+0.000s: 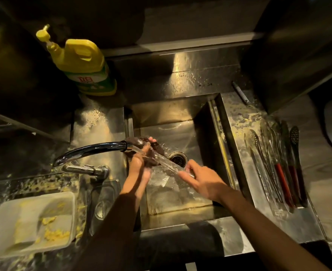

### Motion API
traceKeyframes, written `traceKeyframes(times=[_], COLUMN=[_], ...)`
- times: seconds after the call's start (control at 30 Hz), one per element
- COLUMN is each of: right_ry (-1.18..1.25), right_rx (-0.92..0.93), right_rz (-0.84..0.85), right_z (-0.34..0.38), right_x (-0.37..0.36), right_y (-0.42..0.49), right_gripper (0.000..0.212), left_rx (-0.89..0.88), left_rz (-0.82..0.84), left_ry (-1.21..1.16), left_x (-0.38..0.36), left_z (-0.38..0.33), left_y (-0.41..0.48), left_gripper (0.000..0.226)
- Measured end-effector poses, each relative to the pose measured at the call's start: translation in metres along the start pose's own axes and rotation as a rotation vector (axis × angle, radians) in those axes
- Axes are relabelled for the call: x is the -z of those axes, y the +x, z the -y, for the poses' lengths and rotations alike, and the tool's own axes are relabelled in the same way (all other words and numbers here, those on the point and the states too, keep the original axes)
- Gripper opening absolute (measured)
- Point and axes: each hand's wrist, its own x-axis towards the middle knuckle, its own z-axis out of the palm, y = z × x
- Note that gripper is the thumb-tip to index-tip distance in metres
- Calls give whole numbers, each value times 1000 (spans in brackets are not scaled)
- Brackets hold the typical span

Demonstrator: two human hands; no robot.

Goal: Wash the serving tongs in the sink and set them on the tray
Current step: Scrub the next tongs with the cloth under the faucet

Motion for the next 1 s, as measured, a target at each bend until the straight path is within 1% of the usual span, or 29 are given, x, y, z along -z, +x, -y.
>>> traceKeyframes(times=[0.07,0.1,0.17,0.27,0.3,0.4,0.47,0.57,0.63,0.73,0.8,0.87,0.9,0.93,1.0], right_ry=[86,109,138,219,276,507,594,749,797,824,816,784,751,700,585], right_rx=[-20,-31,-49,-79,-86,-101,-110,-130,-126,-102,-71,-57,-57,-59,-49], right_rz=[-19,-24,-12,15,10,-37,-61,-52,-64,-91,-87,-44,-20,-4,29], right_z=[4,5,6,10,13,27,35,44,52,59,58,54,51,48,39], right_x=[-12,-17,-27,-40,-42,-45,-45,-47,-45,-47,-49,-47,-42,-37,-29], right_y=[1,2,6,16,20,33,40,46,48,53,53,51,49,49,51], right_gripper=[36,40,48,52,51,45,48,58,59,55,56,59,58,57,59], left_rx=[28,26,24,-17,-42,-67,-77,-148,-156,-128,-104,-30,-8,-22,-99], left_rz=[67,54,80,79,66,49,44,56,62,61,120,210,227,203,60], left_ry=[-108,-98,-54,152,227,376,478,723,772,769,715,647,610,573,487], left_x=[-2,1,-2,-4,-3,-7,-7,1,3,7,12,15,14,13,5], left_z=[-2,-3,-2,2,5,16,20,19,20,22,16,8,3,0,-6], left_y=[0,3,0,-5,-6,-10,-12,-12,-13,-18,-21,-23,-24,-21,-19], left_gripper=[21,19,22,37,37,22,19,26,36,59,59,54,52,50,49])
